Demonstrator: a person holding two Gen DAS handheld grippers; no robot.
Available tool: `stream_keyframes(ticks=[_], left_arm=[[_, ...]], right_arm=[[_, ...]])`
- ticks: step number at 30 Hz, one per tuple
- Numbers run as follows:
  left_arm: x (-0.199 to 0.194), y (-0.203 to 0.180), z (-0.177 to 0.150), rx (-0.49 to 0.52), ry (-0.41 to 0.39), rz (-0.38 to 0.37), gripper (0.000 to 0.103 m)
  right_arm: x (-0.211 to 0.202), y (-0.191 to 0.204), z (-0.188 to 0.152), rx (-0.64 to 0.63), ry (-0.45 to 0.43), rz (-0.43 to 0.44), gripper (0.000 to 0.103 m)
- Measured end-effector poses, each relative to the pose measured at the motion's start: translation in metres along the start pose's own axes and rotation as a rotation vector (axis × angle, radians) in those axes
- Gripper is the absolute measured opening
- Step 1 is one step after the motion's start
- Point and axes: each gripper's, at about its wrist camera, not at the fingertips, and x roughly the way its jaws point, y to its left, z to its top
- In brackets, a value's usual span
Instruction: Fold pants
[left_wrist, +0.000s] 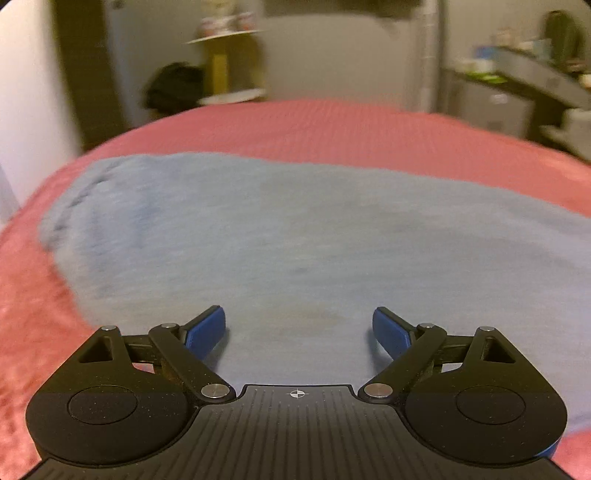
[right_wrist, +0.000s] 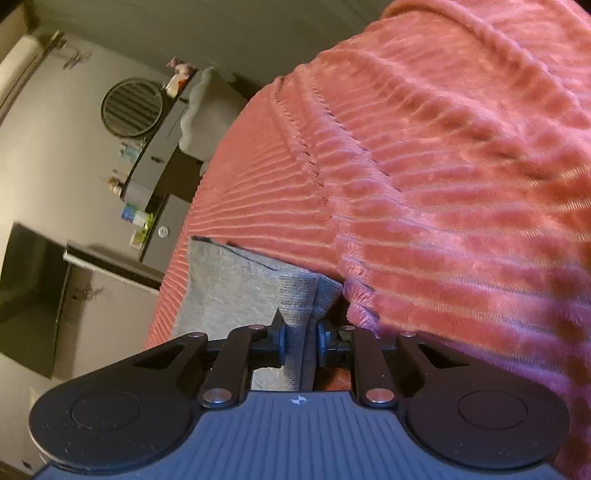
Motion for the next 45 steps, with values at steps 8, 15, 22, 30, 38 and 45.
stream_keyframes(ticks=[8,15,22,30,38,45], left_arm=[[0.017,-0.018,-0.017,0.070,0.059,-0.075,0.095],[0.010,-0.011,-0.015,0.029,0.052,-0.104,0.094],[0.009,-0.004,-0.014,-0.035,0.041,-0.143,0.093],[0.008,-0.008,-0.015,-0.028,0.034,-0.147,0.093],[-0.002,-0.023,-0.008,-0.016,0.065,-0.290,0.094],[-0.003,-0.092,0.030,-0.063,0.130,-0.531,0.095]], right_arm=[[-0.026,0.084,-0.017,-0.354,-0.069,0.034,0.008],[-0.043,0.194,-0.086,-0.773,0.022,0.209,0.008],[-0.032,0.228,-0.183,-0.986,0.265,0.292,0.008],[0.004,0.213,-0.224,-0.907,0.646,0.185,0.033],[-0.006,0.154,-0.165,-0.437,0.496,0.109,0.069],[-0.028,0.136,-0.149,-0.349,0.283,0.178,0.078]])
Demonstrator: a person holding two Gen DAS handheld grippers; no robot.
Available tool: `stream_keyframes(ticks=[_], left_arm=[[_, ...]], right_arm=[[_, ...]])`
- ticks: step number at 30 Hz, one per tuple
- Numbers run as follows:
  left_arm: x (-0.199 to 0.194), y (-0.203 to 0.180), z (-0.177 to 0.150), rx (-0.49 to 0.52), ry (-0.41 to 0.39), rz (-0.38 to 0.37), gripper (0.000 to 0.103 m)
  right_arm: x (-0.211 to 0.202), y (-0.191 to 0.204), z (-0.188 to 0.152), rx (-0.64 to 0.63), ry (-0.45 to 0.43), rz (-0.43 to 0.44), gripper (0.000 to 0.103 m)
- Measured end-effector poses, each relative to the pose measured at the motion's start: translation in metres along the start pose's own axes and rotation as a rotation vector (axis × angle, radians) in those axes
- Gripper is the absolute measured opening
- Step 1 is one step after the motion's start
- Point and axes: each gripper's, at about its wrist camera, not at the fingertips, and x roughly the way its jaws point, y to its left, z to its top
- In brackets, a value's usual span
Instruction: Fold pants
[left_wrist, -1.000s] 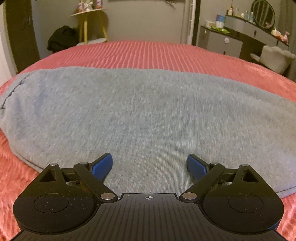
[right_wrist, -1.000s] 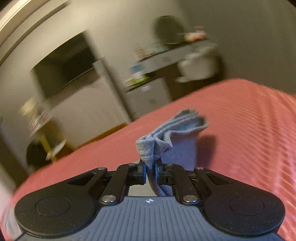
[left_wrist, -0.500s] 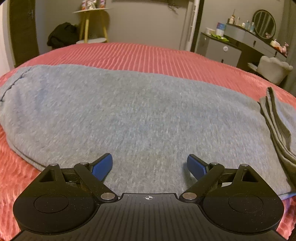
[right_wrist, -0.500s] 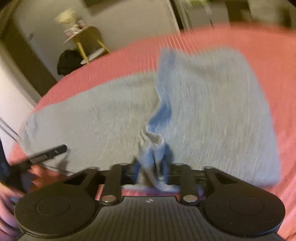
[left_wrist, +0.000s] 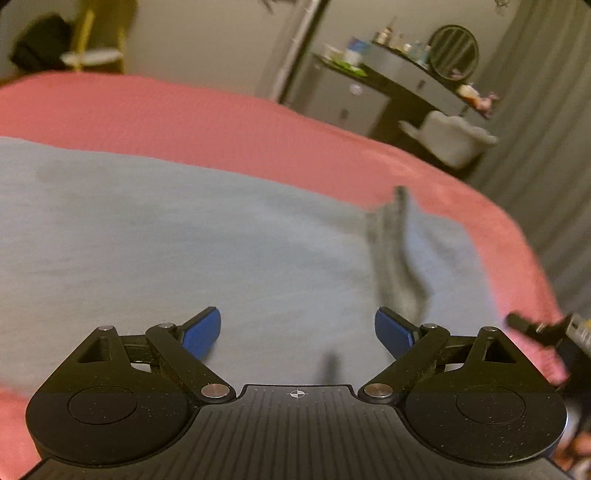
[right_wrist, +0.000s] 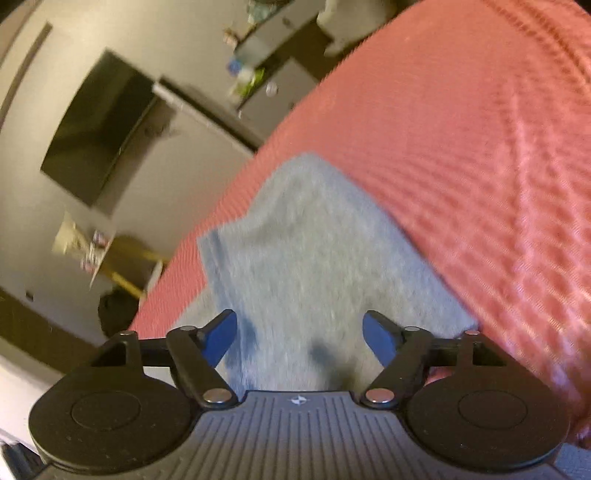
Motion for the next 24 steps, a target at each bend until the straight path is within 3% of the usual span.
stream_keyframes(ticks=[3,5,7,11,13,16,19,21,22,23,24], left_arm=[[0.037,-0.019,0.016,-0.082,0.106,-0.068,0.094],[0.062,-0.027,0.021,-0.132,0.174,-0.098,0.083],[0.081,-0.032,0.024,-0.155,0.219,-0.101,0.079],[0.098,-0.050,0.030,-0.116,0.224,-0.080,0.079],[0.098,-0.055,0.032,-0.110,0.218,-0.149,0.077],[0.113,-0.064,0.032,-0.078,0.270,-0.134,0.077],[0.118,-0.067,0.033,-0.070,0.281,-0.183,0.078],[0.123,-0.069,0.032,-0.057,0.291,-0.172,0.069],[0.126,-0.073,0.032,-0.039,0.293,-0.161,0.051],[0.129,-0.076,0.033,-0.015,0.296,-0.130,0.022],[0.132,-0.079,0.034,-0.008,0.300,-0.109,0.018]], right_arm=[[-0.007,-0.011,0.002,0.055,-0.039,0.041,0.085],[-0.012,-0.022,0.004,0.106,-0.050,0.071,0.088],[-0.008,-0.025,0.007,0.134,-0.049,0.084,0.089],[0.000,-0.018,0.004,0.101,-0.042,0.079,0.093],[0.005,-0.015,0.005,0.086,-0.033,0.080,0.094],[0.010,-0.019,0.006,0.114,-0.033,0.097,0.094],[0.011,-0.020,0.007,0.115,-0.039,0.091,0.094],[0.011,-0.015,0.006,0.088,-0.037,0.077,0.094],[0.012,-0.013,0.006,0.076,-0.034,0.070,0.094],[0.013,-0.012,0.006,0.070,-0.031,0.064,0.094],[0.014,-0.012,0.007,0.070,-0.030,0.060,0.094]])
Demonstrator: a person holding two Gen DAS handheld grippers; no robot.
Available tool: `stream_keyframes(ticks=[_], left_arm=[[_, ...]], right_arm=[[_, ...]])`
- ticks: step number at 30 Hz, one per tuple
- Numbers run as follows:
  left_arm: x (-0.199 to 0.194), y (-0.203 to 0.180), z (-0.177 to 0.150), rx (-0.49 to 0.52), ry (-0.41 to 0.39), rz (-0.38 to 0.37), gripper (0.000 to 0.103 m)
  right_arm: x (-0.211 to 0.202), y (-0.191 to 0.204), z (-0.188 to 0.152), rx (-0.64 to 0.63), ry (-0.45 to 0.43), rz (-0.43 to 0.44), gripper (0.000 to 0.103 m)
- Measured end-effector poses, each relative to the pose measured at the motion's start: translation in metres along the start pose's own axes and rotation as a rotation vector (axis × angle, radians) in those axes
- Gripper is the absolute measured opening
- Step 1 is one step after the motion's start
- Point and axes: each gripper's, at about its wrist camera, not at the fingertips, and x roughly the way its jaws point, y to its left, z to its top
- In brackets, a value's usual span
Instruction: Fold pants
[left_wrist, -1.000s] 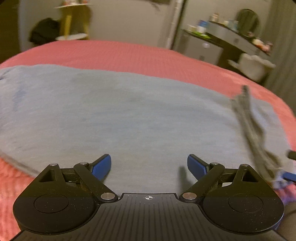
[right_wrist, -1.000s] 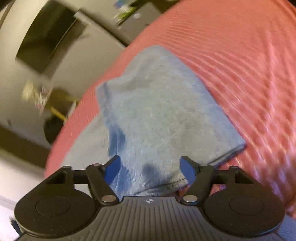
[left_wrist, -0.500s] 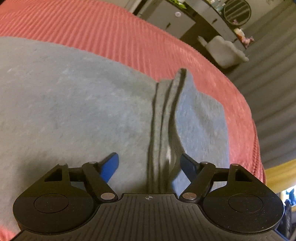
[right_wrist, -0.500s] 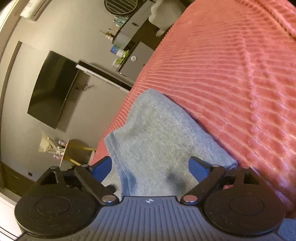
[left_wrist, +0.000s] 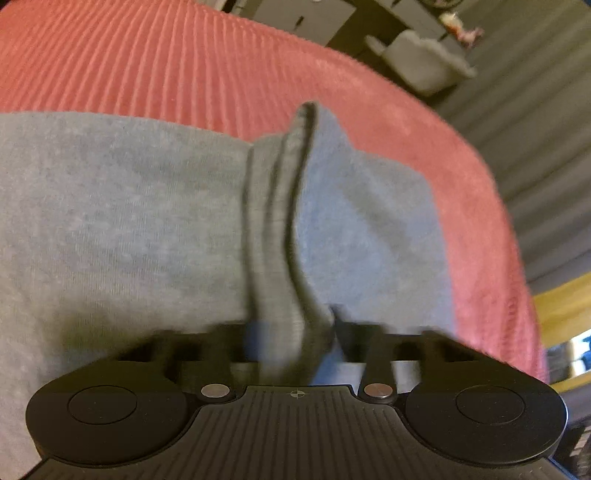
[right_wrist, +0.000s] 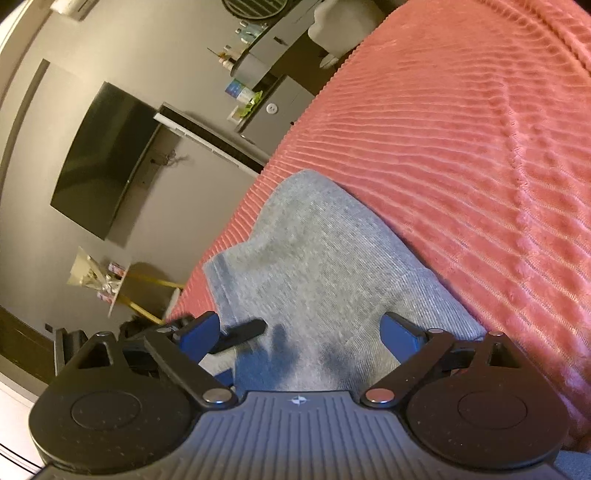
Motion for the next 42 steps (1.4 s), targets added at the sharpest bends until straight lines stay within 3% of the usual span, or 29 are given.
stream_keyframes(ticks=[3,9,12,17,21,23,25,28,30,34,39,42], left_arm=[[-0.004,0.005,0.000,-0.035,-0.012,-0.028,0.017],[-0.032,0.009,0.001,-0.008,-0.030,-0.035,0.016],[-0.049,0.012,0.003,0.011,-0.048,-0.021,0.016],[-0.066,0.034,-0.001,0.020,-0.069,0.031,0.016],[-0.068,0.065,-0.009,-0.019,-0.069,0.087,0.017],[-0.068,0.073,-0.016,-0.013,-0.064,0.103,0.027],[-0.070,0.076,-0.021,-0.021,-0.082,0.095,0.029],[-0.072,0.078,-0.019,-0.057,-0.088,0.067,0.046],[-0.072,0.075,-0.014,-0.050,-0.104,0.076,0.049],[-0.062,0.068,-0.001,-0.039,-0.136,0.107,0.053],[-0.053,0.067,0.009,-0.073,-0.147,0.099,0.043],[-0.051,0.070,0.013,-0.080,-0.137,0.089,0.026]], right_arm=[[-0.001,-0.002,0.001,0.015,-0.007,0.015,0.094],[-0.011,-0.003,0.002,0.018,-0.062,0.085,0.094],[-0.013,0.002,0.001,-0.018,-0.060,0.136,0.094],[-0.010,0.001,0.002,-0.013,-0.031,0.126,0.094],[-0.004,0.009,0.001,-0.061,0.004,0.073,0.094],[0.001,0.018,-0.002,-0.112,0.020,0.009,0.094],[0.009,0.023,-0.002,-0.137,0.051,-0.055,0.094],[0.026,0.023,-0.001,-0.129,0.135,-0.174,0.094],[0.035,0.022,-0.003,-0.131,0.176,-0.234,0.094],[0.037,0.031,-0.007,-0.193,0.173,-0.253,0.094],[0.037,0.031,-0.007,-0.200,0.170,-0.255,0.094],[0.039,0.036,-0.009,-0.216,0.160,-0.239,0.094]])
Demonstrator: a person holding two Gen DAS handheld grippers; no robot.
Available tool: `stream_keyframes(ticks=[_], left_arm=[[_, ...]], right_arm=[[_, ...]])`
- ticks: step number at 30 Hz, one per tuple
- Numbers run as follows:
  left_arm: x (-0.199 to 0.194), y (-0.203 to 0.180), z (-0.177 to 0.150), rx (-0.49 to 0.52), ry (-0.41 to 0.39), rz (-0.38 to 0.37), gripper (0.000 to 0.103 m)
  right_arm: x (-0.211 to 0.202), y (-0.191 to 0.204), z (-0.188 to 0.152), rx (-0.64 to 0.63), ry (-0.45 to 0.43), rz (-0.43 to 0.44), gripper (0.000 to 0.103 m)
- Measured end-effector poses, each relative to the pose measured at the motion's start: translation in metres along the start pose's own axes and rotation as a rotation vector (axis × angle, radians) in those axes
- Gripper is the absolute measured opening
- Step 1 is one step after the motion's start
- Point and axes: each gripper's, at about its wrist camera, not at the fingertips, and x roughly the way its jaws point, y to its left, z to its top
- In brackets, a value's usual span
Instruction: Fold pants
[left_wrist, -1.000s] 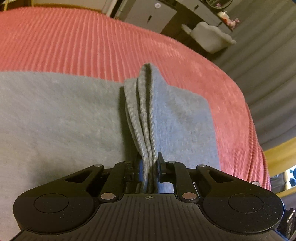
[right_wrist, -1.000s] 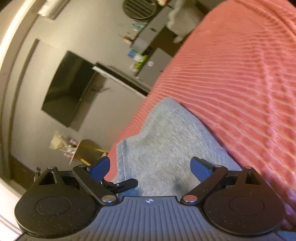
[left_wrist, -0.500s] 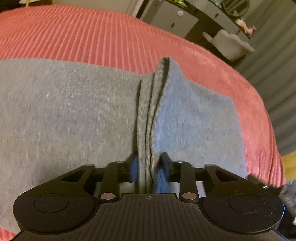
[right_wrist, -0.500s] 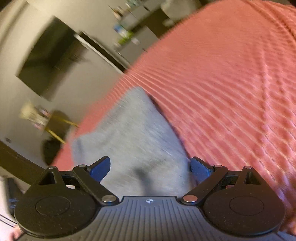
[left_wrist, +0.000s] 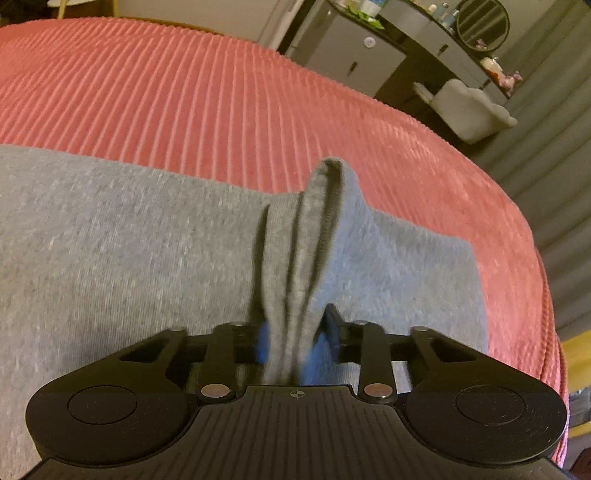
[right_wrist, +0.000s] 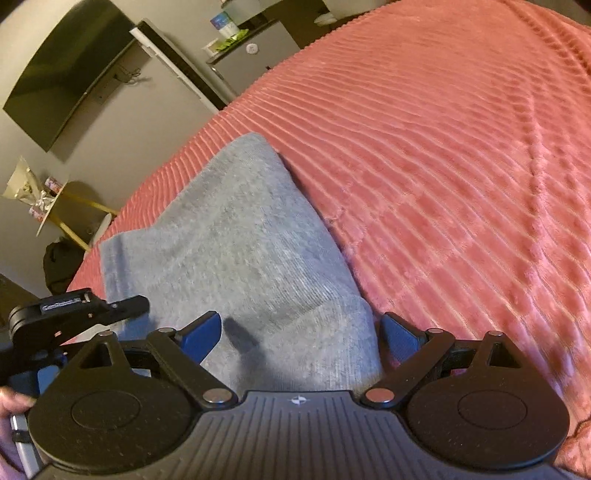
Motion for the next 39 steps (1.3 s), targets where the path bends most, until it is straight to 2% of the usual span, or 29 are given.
stream_keyframes(ticks=[2,10,14,18,24,27,30,33,35,37,38,39], left_arm=[[-0.003,0.002,0.000,-0.008,-0.003,-0.020,0.020],[-0.030,0.005,-0.002,0.049,-0.049,-0.053,0.017],[-0.042,0.012,0.000,0.060,-0.068,-0.025,0.017],[-0.047,0.033,0.005,0.015,-0.057,-0.011,0.017],[-0.059,0.052,0.000,-0.001,-0.076,0.004,0.017],[-0.062,0.060,0.004,-0.020,-0.083,-0.002,0.018],[-0.067,0.058,0.011,0.004,-0.098,0.007,0.018],[-0.066,0.061,0.016,0.013,-0.075,0.006,0.018],[-0.061,0.065,0.016,0.016,-0.035,0.024,0.024],[-0.055,0.069,0.018,0.025,-0.012,0.066,0.032],[-0.054,0.071,0.019,0.026,-0.013,0.084,0.038],[-0.052,0.073,0.020,0.018,-0.015,0.081,0.040]], right_arm=[[-0.001,0.001,0.000,-0.012,-0.017,0.017,0.094],[-0.004,0.003,0.001,-0.022,-0.033,0.014,0.094],[-0.005,0.002,0.000,-0.025,-0.048,0.031,0.094],[-0.007,0.001,0.000,-0.024,-0.059,0.059,0.094],[-0.007,-0.006,0.003,0.010,-0.057,0.076,0.094],[-0.008,-0.003,0.002,-0.003,-0.067,0.093,0.094],[-0.013,0.001,0.000,-0.037,-0.104,0.132,0.093],[-0.019,0.007,-0.001,-0.087,-0.142,0.176,0.078],[-0.019,0.013,-0.002,-0.131,-0.139,0.211,0.057],[-0.013,0.020,-0.003,-0.172,-0.104,0.228,0.049],[-0.010,0.023,-0.003,-0.189,-0.085,0.221,0.048],[-0.006,0.027,-0.003,-0.208,-0.063,0.197,0.048]])
